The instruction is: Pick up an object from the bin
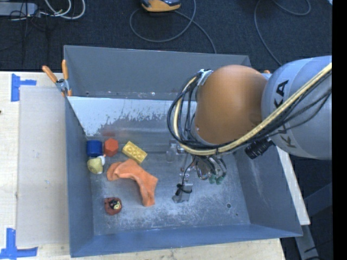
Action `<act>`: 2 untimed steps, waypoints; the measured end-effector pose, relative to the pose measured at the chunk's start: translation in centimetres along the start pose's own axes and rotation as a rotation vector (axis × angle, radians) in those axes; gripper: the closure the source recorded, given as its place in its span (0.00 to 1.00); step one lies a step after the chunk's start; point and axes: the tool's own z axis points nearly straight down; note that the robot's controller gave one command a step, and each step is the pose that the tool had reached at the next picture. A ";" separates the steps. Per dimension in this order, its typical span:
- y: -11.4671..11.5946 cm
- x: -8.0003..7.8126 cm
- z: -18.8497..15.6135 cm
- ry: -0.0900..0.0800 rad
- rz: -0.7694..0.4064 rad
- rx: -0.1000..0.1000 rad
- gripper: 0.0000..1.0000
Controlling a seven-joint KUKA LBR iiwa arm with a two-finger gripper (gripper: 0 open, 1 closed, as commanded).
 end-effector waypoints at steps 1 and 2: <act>1.2 -0.8 4.0 -0.006 -0.035 -0.001 0.00; 5.6 -3.4 9.8 -0.004 -0.206 -0.001 0.00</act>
Offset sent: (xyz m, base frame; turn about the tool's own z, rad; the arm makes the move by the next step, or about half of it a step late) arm 0.0420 0.0713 -0.1176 -0.2339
